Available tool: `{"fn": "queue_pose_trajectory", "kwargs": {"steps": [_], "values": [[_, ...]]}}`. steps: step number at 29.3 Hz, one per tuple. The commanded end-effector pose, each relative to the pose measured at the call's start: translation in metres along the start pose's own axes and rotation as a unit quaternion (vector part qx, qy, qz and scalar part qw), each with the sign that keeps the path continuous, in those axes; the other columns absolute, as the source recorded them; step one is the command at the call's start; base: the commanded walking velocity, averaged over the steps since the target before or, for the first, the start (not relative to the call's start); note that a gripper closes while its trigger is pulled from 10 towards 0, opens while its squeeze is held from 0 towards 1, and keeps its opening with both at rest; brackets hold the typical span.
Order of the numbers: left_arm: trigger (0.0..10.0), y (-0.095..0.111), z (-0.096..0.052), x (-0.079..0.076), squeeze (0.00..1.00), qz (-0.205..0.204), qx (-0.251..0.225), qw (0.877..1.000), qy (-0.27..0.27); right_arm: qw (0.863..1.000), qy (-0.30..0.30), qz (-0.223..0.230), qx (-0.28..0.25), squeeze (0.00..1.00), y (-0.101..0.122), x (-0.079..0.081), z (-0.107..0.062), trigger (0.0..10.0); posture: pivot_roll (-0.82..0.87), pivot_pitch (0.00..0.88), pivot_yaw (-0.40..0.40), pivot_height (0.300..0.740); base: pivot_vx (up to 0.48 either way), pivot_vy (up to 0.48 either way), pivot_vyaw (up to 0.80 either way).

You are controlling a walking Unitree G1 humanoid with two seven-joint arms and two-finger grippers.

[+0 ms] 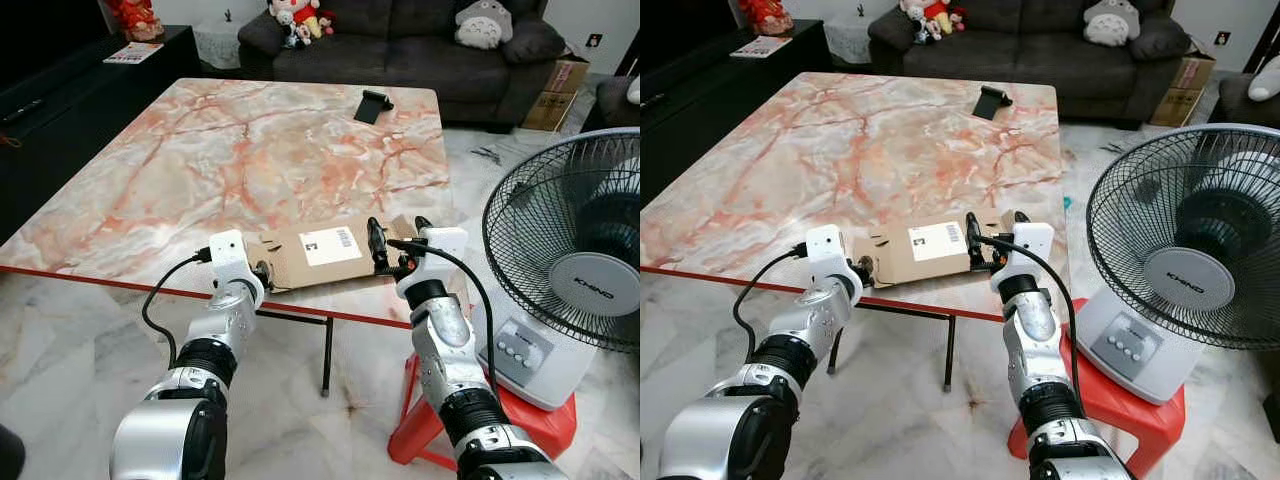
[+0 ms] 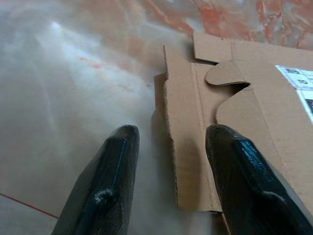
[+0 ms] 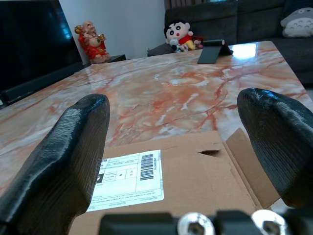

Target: Picking trash to rubbish bin

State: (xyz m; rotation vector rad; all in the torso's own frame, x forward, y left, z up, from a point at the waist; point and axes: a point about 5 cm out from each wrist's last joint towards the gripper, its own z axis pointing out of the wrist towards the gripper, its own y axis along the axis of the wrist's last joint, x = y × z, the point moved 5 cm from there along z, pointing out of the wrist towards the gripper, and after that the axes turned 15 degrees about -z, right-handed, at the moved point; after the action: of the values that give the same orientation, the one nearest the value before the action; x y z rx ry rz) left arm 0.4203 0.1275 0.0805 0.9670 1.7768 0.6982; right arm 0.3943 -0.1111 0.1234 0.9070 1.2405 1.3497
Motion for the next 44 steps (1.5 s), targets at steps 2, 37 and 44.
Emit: {"fn": "queue_pose_trajectory", "kwargs": {"steps": [2, 37, 44], "values": [[10.0, 0.006, 0.001, -0.006, 0.00, -0.005, -0.009, 1.000, -0.007, 1.000, -0.005, 0.002, -0.009, 0.00, 0.006, -0.003, 0.002, 10.0, -0.11, 0.019, 0.033, 0.740, 0.000, 0.000, 0.00], [0.0, -0.012, 0.000, -0.025, 0.00, -0.043, 0.028, 0.998, -0.043, 1.000, -0.006, -0.004, -0.011, 0.00, 0.007, -0.007, 0.000, 10.0, -0.14, 0.000, 0.038, 0.740, 0.000, 0.000, 0.00], [0.0, -0.013, 0.000, -0.022, 0.00, -0.042, 0.029, 0.998, -0.038, 1.000, -0.003, -0.004, -0.010, 0.00, 0.007, -0.006, 0.000, 10.0, -0.14, 0.000, 0.036, 0.740, 0.000, 0.000, 0.00]]}}
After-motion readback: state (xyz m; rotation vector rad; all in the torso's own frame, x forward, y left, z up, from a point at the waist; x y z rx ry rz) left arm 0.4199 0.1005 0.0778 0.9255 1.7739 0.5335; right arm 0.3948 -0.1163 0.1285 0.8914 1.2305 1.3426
